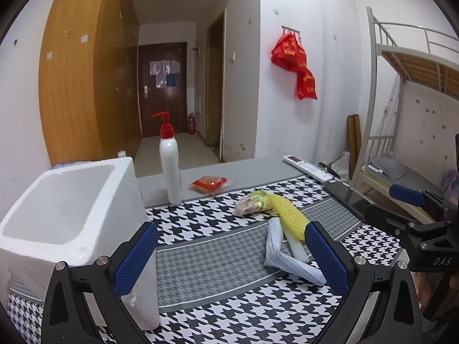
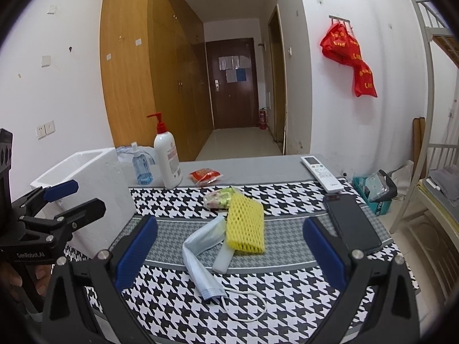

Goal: Organize soft objects
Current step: 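Lower both grippers toward the blue face mask and yellow foam net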

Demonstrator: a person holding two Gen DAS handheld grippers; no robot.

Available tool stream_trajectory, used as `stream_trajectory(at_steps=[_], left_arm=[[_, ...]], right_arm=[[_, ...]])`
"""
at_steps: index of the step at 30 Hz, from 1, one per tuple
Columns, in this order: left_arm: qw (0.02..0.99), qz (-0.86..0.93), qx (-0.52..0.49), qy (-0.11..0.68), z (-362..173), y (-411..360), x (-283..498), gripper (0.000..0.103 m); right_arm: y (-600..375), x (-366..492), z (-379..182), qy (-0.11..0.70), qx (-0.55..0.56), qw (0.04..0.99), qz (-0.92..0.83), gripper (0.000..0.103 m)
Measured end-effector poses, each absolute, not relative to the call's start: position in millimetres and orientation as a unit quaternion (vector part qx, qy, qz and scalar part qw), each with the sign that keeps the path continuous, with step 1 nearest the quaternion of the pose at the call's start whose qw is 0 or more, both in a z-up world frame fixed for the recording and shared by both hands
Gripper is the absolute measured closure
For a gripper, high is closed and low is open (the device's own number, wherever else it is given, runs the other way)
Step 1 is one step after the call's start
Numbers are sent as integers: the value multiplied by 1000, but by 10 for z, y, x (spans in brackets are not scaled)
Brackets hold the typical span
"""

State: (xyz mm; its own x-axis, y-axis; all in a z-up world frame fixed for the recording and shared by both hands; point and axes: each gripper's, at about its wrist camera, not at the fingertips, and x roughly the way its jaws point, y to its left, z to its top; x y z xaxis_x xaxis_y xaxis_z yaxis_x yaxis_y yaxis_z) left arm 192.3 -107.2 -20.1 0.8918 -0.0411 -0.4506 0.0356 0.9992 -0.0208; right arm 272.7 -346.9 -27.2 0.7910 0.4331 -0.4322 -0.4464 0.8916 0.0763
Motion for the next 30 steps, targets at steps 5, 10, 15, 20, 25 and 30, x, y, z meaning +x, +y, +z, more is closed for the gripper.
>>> stream_trajectory(at_steps=[5, 10, 15, 20, 25, 30], left_arm=[[970, -20, -5, 244, -270, -1084, 2002, 1], [967, -24, -7, 254, -336, -1115, 2092, 1], [964, -23, -8, 263, -396, -1147, 2171, 1], [962, -25, -7, 272, -452, -1175, 2259, 1], [959, -29, -5, 282, -494, -1230, 2338, 1], [955, -32, -3, 295, -557, -1276, 2425, 1]], right_arm=[[-3464, 2807, -328, 235, -17, 943, 234, 1], [-3470, 2901, -386, 246, -20, 941, 233, 1], [-3478, 2994, -451, 258, -20, 938, 233, 1], [-3486, 3093, -493, 265, -20, 935, 233, 1], [-3498, 3183, -536, 274, -22, 933, 231, 1], [-3486, 3245, -600, 283, -25, 930, 234, 1]])
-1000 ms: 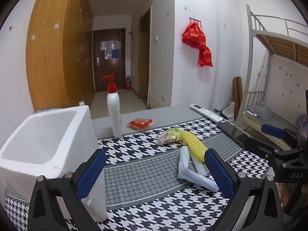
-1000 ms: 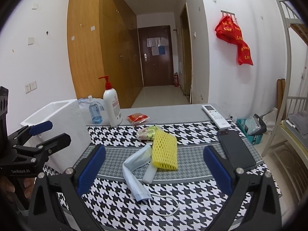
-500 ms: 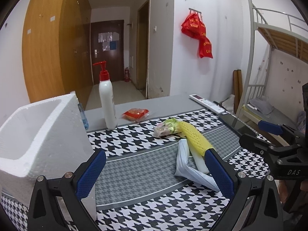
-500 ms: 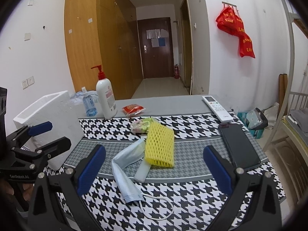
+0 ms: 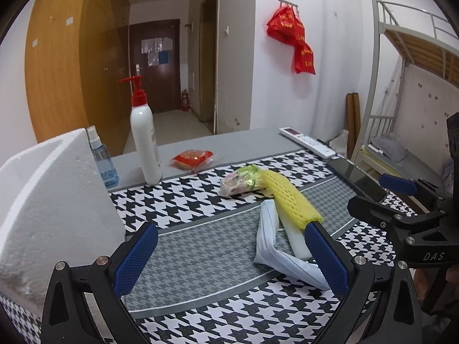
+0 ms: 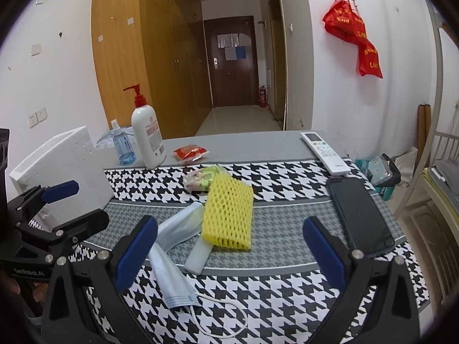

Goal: Organize soft objects
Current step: 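Lower both grippers toward the blue face mask and yellow foam net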

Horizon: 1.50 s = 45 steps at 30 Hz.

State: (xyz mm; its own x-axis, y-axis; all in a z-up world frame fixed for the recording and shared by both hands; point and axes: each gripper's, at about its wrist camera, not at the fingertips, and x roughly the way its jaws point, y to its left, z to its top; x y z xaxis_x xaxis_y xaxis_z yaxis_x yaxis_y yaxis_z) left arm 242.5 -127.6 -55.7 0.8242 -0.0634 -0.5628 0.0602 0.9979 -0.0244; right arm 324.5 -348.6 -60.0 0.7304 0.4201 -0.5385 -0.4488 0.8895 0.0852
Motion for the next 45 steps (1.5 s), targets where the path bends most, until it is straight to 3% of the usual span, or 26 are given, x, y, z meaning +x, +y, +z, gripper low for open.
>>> stream_trajectory(at_steps=[27, 45], left_arm=[[926, -42, 11, 376, -966, -1435, 2819, 4], [911, -49, 13, 410, -1124, -1543, 2981, 33]], right_arm=[[-3403, 3673, -900, 349, -53, 903, 246, 1], [-3194, 3951, -1020, 385, -93, 877, 273, 1]])
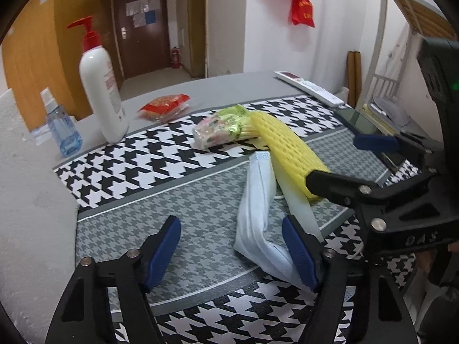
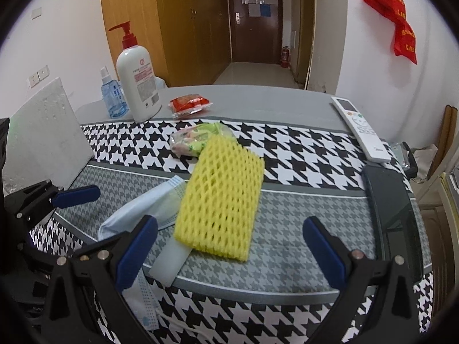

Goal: Organize soft objects
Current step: 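Lower both grippers toward the blue face mask and yellow foam net, then grasp the blue face mask with the left gripper while the right grasps the yellow foam net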

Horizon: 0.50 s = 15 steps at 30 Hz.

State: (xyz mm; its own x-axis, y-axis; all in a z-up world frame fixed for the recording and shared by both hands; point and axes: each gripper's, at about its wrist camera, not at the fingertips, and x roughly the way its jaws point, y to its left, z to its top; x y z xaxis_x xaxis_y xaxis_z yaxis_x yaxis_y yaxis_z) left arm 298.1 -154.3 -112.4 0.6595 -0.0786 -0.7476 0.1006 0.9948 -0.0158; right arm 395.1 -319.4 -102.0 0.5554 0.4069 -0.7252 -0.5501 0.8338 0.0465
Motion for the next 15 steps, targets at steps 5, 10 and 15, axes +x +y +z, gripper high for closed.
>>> stream_trajectory(at_steps=[5, 10, 15], left_arm=[[907, -52, 9, 418, -1168, -1537, 3020, 52], [907, -58, 6, 416, -1181, -1524, 3042, 54], [906, -63, 10, 417, -1217, -1529, 3058, 76]], right_arm=[[-3170, 4001, -1061, 392, -91, 872, 279, 1], [-3131, 4035, -1091, 395, -94, 870, 279, 9], [-3084, 4074, -1147, 404, -100, 866, 277, 16]])
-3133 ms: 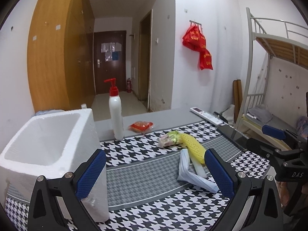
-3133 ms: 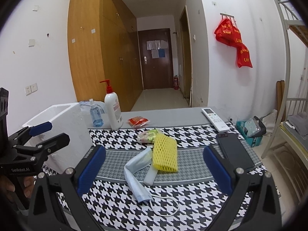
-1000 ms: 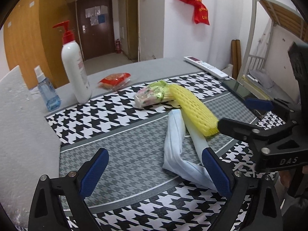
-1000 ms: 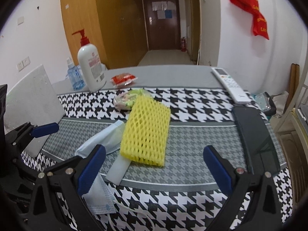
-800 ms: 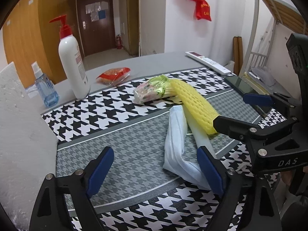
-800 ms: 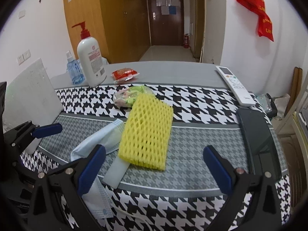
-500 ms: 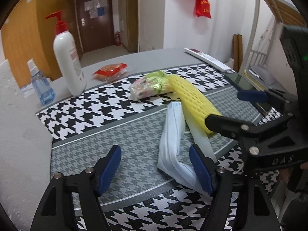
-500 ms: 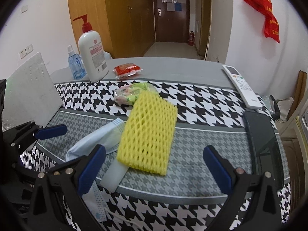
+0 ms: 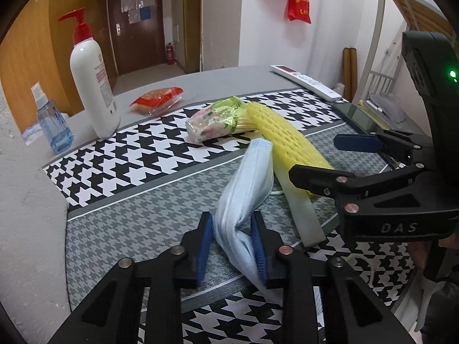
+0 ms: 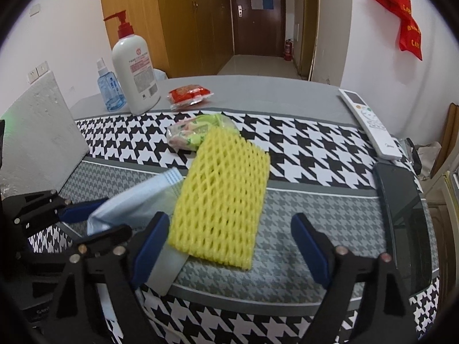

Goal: Organize soft objects
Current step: 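Grasp the blue face mask with the left gripper while the right grasps the yellow foam net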

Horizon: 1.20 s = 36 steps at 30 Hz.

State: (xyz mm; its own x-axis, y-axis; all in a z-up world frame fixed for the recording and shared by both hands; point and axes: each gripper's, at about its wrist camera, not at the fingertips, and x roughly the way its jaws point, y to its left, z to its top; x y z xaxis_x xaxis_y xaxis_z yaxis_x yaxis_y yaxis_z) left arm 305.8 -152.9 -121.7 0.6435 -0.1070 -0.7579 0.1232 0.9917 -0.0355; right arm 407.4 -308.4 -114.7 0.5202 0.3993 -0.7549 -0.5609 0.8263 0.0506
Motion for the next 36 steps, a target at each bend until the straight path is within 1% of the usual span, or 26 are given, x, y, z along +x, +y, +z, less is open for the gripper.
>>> stream_trajectory(at_steps=[2, 3, 6, 8, 10, 11, 12, 14, 16, 17, 18, 19, 22, 36], left_arm=[[906, -70, 7, 417, -1222, -1527, 3054, 79], [906, -72, 5, 416, -1223, -1524, 3056, 80], [907, -75, 5, 414, -1233, -1522, 3060, 80], [907, -76, 2, 414, -1235, -1517, 3063, 80], [908, -78, 0, 413, -1237, -1504, 3061, 80], [908, -78, -2, 413, -1240, -1501, 3059, 80], [908, -78, -2, 412, -1242, -1498, 3058, 80], [908, -78, -2, 412, -1245, -1501, 3060, 80], [908, -78, -4, 411, -1248, -1499, 3058, 80], [908, -78, -3, 411, -1250, -1501, 3056, 80], [909, -78, -4, 410, -1250, -1501, 3053, 80], [909, -80, -6, 409, -1248, -1499, 3050, 84], [909, -82, -9, 408, -1240, -1493, 3029, 89], [927, -84, -6, 366, -903, -1492, 2743, 92]], right_arm=[[-3074, 4085, -1157, 406, -103, 865, 277, 21], [-3073, 4095, -1166, 408, -102, 864, 277, 25], [-3083, 4122, -1194, 416, -97, 860, 279, 33], [-3091, 4134, -1205, 421, -90, 856, 285, 35], [-3091, 4141, -1214, 424, -87, 854, 290, 45], [-3090, 4140, -1211, 424, -85, 853, 292, 48], [-3085, 4132, -1209, 423, -87, 853, 294, 53], [-3077, 4115, -1195, 420, -89, 854, 296, 61], [-3081, 4094, -1175, 414, -89, 855, 298, 78], [-3103, 4091, -1160, 412, -84, 858, 295, 80], [-3121, 4085, -1146, 409, -82, 859, 295, 88], [-3148, 4081, -1132, 407, -77, 862, 294, 89], [-3187, 4062, -1099, 401, -73, 866, 290, 89], [-3260, 3777, -787, 357, -81, 890, 273, 89]])
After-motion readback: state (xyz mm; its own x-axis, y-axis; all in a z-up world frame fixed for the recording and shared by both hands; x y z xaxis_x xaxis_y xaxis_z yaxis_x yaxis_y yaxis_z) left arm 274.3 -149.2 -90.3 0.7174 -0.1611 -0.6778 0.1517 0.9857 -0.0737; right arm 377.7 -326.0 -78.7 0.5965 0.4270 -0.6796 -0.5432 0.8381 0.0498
